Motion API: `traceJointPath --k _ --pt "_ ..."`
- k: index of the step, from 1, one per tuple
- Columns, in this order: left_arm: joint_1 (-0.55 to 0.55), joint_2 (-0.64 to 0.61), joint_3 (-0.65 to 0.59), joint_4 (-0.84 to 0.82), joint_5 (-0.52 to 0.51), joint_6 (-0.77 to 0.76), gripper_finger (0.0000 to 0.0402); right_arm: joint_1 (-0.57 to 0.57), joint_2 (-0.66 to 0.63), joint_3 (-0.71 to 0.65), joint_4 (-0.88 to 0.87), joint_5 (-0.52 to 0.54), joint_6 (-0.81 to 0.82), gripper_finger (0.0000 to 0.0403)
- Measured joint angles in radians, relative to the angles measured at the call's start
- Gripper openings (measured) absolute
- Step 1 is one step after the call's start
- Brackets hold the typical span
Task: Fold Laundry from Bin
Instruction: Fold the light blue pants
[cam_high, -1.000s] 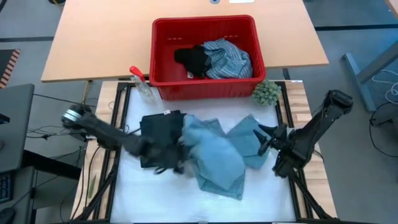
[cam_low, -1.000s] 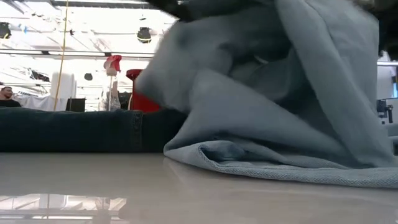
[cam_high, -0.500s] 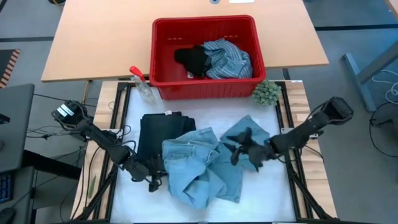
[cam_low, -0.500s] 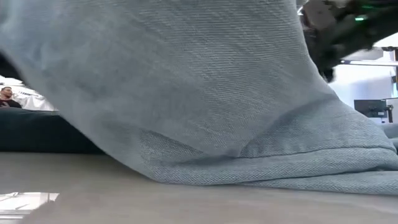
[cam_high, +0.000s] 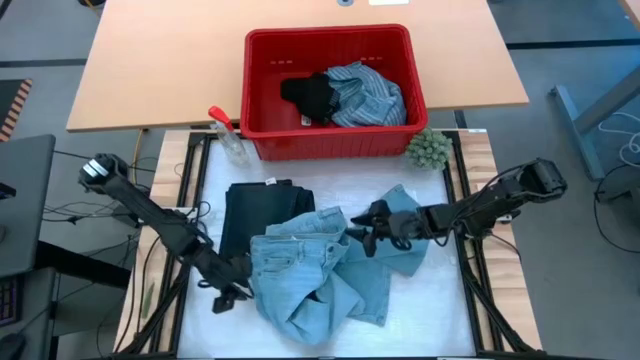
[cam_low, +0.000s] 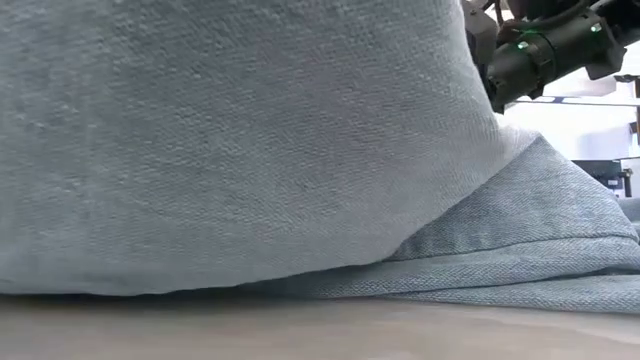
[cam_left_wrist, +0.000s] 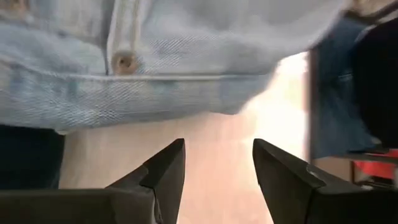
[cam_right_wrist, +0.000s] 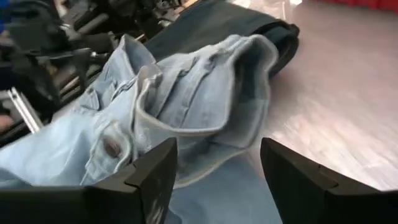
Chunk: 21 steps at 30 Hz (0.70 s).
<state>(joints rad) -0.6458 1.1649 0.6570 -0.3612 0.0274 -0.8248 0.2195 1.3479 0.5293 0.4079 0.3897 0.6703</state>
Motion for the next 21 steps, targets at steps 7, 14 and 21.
traceJointPath --k 7,14,21 --pt "-0.064 -0.238 -0.032 -0.101 -0.452 -0.023 0.0176 0.035 0.000 0.000 0.056 0.100 0.031 0.0261" --pt "-0.004 -0.315 -0.210 -0.025 -0.625 -0.327 0.0177 0.062 0.000 0.000 0.050 0.138 0.029 0.0261" --pt "0.027 -0.315 -0.306 0.239 -0.564 -0.232 0.0177 0.053 0.000 0.000 0.046 0.137 0.010 0.0261"
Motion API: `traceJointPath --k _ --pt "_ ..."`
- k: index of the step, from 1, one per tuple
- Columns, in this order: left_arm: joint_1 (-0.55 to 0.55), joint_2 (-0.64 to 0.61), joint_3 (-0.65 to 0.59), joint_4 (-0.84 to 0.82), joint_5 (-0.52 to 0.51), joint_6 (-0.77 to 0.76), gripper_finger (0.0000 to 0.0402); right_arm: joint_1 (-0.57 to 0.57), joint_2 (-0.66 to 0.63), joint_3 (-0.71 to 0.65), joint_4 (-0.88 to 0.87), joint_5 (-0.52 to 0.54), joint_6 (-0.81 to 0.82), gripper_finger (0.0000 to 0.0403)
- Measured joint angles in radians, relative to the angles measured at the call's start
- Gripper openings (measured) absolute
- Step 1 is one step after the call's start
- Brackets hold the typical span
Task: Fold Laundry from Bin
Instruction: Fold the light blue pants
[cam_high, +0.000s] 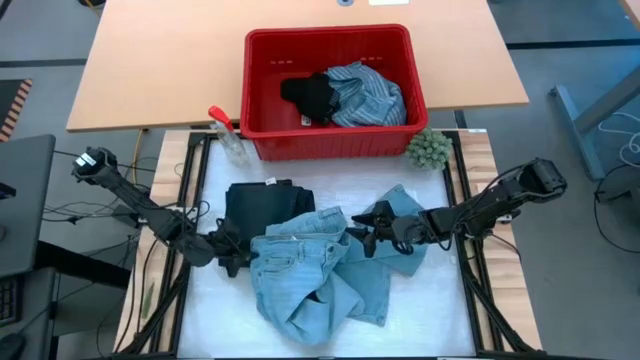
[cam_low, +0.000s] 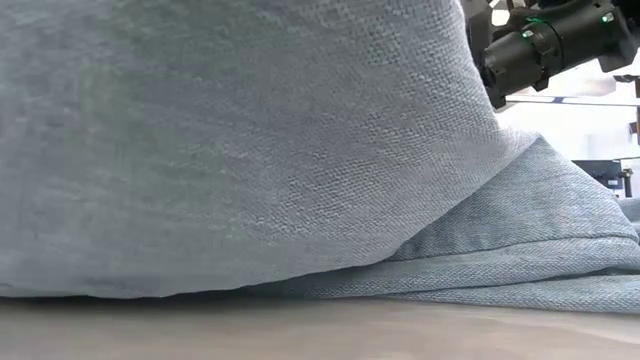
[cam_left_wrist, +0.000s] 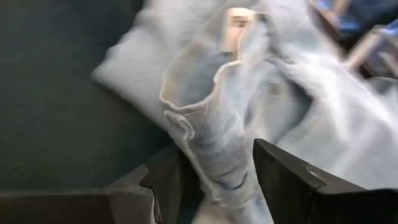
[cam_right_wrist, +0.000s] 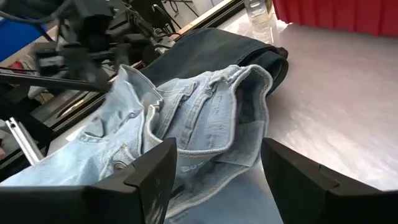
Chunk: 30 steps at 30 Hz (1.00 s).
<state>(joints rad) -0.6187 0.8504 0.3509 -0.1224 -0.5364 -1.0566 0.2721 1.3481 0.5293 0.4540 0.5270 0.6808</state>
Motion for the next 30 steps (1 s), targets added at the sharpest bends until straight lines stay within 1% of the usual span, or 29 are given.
traceJointPath --k 4,9,11,13,15,16,17,19,22,24,26,27,29,30 --pt "0.012 0.000 -0.026 0.102 0.006 0.068 0.0177 0.000 0.000 0.000 0.001 0.000 -0.008 0.0261" --pt "0.040 0.039 -0.047 0.161 0.014 0.143 0.0170 0.000 0.000 0.000 0.000 -0.001 -0.012 0.0261" --pt "0.051 0.084 -0.046 0.228 0.016 0.202 0.0157 0.000 0.000 0.000 0.000 -0.001 -0.010 0.0261" --pt "0.064 0.141 -0.047 0.319 0.048 0.292 0.0127 0.000 0.000 0.000 -0.001 -0.001 -0.003 0.0261" --pt "0.076 0.211 -0.047 0.469 0.113 0.417 0.0078 0.000 0.000 0.000 -0.003 -0.001 0.036 0.0261" --pt "0.080 0.246 -0.047 0.549 0.155 0.488 0.0047 0.000 0.000 0.000 -0.005 -0.001 0.060 0.0261" --pt "0.082 0.278 -0.046 0.630 0.200 0.556 0.0025 -0.001 0.000 0.000 -0.006 0.002 0.082 0.0261" --pt "0.088 0.334 -0.022 0.720 0.269 0.675 0.0015 0.000 0.000 0.000 -0.005 0.025 0.118 0.0261" --pt "0.101 0.391 0.052 0.713 0.370 0.822 0.0009 0.000 0.000 0.000 0.014 0.076 0.158 0.0260" --pt "0.113 0.422 0.115 0.711 0.474 0.906 0.0007 0.000 0.000 0.000 0.056 0.087 0.136 0.0260" --pt "0.120 0.444 0.183 0.703 0.597 0.976 0.0007 0.000 0.000 0.000 0.145 0.086 0.042 0.0260" --pt "0.123 0.452 0.219 0.685 0.651 0.999 0.0006 0.005 0.000 0.000 0.213 0.080 -0.031 0.0260" --pt "0.129 0.466 0.294 0.615 0.729 1.029 0.0006 0.022 -0.001 0.017 0.316 0.069 -0.172 0.0260" --pt "0.131 0.473 0.330 0.566 0.751 1.037 0.0006 0.028 -0.002 0.039 0.331 0.070 -0.220 0.0260"
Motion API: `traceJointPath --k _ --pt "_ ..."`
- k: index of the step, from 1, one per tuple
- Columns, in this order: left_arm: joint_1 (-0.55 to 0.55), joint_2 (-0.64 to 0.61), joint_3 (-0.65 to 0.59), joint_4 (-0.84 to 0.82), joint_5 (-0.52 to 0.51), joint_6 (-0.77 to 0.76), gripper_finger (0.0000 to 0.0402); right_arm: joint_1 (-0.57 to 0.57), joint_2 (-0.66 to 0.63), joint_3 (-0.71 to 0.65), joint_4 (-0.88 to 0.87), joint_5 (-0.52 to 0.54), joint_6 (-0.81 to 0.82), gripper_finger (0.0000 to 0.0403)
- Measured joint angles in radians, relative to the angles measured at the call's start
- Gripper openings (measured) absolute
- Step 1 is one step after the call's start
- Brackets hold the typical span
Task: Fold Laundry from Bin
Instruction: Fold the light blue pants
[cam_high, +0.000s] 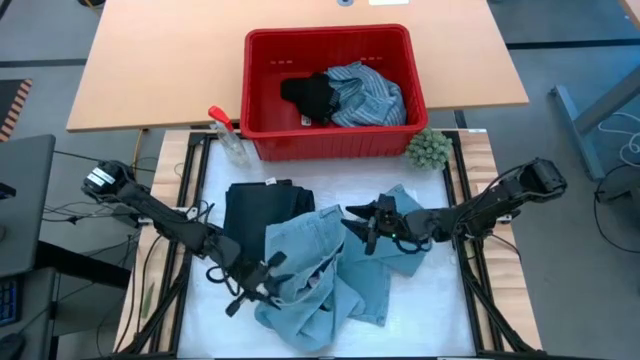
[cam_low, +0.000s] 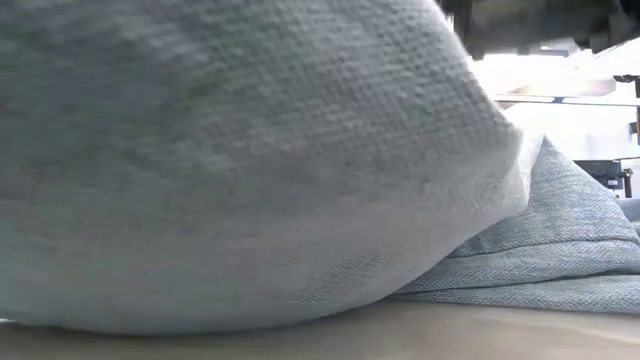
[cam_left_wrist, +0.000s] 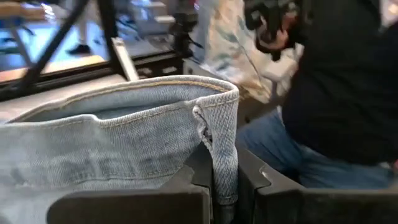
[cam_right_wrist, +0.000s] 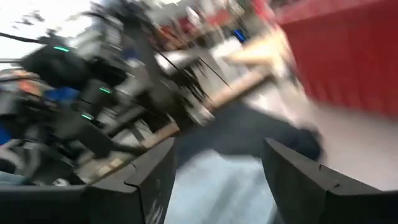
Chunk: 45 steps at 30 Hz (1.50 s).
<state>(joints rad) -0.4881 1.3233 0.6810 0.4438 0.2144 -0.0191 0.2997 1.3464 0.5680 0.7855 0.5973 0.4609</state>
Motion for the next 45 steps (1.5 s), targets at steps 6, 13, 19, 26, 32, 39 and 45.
traceJointPath --k 6,13,19,26,32,39,45 --pt "0.005 0.079 0.194 -0.231 0.029 0.062 0.0005 -0.052 0.099 0.201 -0.179 -0.035 -0.082 0.0219" --pt "0.012 0.185 0.360 -0.391 0.059 0.028 0.0007 -0.057 0.255 0.505 -0.580 -0.175 -0.115 0.0060" --pt "-0.005 0.183 0.476 -0.579 -0.006 0.083 0.0008 0.028 0.322 0.617 -0.784 -0.234 -0.067 0.0028" --pt "0.020 0.195 0.504 -0.692 -0.060 0.197 0.0008 0.164 0.325 0.588 -1.045 -0.228 0.101 0.0015" --pt "0.084 0.277 0.493 -0.671 -0.009 0.226 0.0009 0.271 0.342 0.558 -1.320 -0.235 0.364 0.0023" --pt "0.183 0.357 0.498 -0.536 -0.008 0.324 0.0009 0.346 0.371 0.558 -1.390 -0.382 0.429 0.0019" --pt "0.268 0.364 0.556 -0.554 0.095 0.317 0.0009 0.395 0.295 0.556 -1.483 -0.124 0.480 0.0023"
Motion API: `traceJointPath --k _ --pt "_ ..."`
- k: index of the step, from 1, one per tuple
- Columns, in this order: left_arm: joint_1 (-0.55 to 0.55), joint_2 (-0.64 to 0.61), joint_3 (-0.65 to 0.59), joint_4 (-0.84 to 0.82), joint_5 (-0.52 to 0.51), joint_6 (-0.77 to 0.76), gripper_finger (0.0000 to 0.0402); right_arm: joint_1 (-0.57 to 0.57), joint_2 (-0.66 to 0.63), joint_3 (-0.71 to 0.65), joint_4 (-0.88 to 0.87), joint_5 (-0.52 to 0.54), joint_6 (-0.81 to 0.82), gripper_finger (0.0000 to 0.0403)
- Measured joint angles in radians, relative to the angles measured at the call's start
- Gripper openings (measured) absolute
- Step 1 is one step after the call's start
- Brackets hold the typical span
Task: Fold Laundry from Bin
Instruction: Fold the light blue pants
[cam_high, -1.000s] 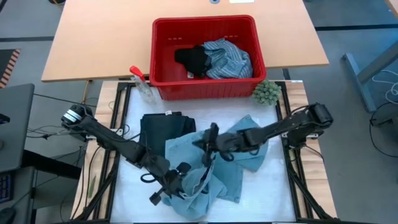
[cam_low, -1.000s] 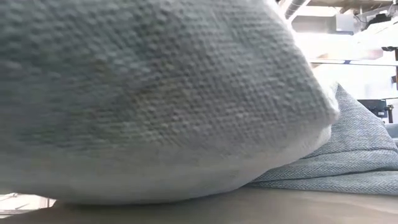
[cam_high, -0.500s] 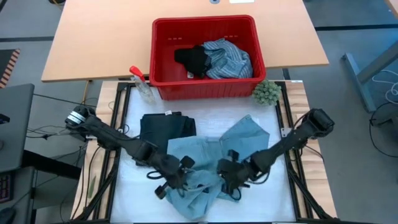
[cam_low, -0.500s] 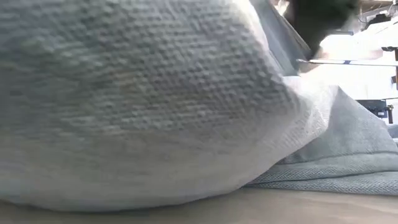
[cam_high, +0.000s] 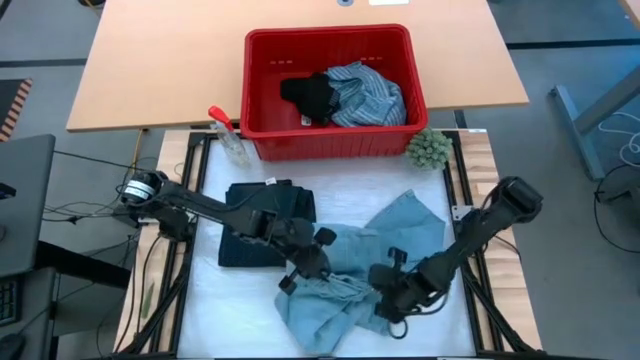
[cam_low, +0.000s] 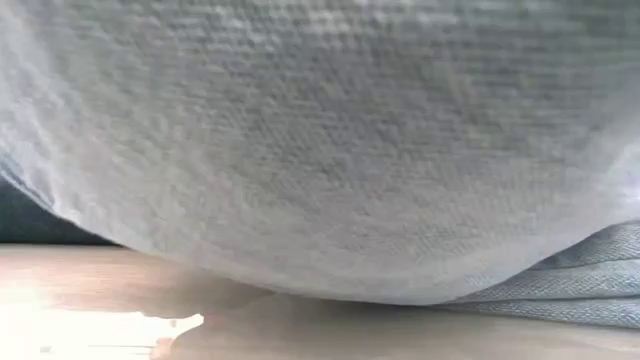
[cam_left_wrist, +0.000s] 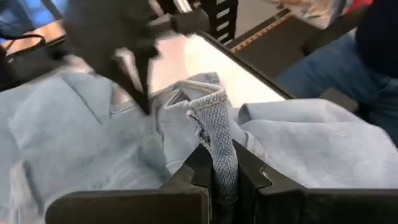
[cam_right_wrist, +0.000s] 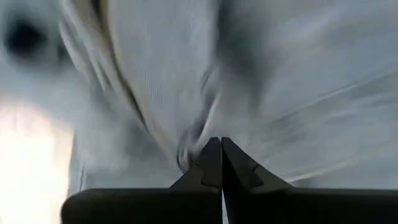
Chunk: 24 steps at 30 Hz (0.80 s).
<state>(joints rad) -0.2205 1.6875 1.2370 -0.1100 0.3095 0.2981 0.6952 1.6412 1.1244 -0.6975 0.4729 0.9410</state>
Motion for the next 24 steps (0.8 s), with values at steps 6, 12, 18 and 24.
traceJointPath --k 6,12,18,24 --pt "0.014 0.000 0.000 -0.037 0.027 0.009 0.0008 0.054 -0.165 -0.070 -0.128 0.410 0.211 0.0033" --pt "0.005 0.000 0.000 -0.042 0.028 0.011 0.0008 -0.083 -0.274 -0.310 0.029 0.333 0.267 0.0034" --pt "0.002 0.000 0.000 -0.058 0.027 -0.019 0.0008 -0.198 -0.397 -0.423 0.291 0.192 0.000 0.0039" --pt "-0.004 0.000 0.000 -0.069 0.027 -0.021 0.0009 -0.229 -0.520 -0.444 0.300 0.119 -0.077 0.0073"
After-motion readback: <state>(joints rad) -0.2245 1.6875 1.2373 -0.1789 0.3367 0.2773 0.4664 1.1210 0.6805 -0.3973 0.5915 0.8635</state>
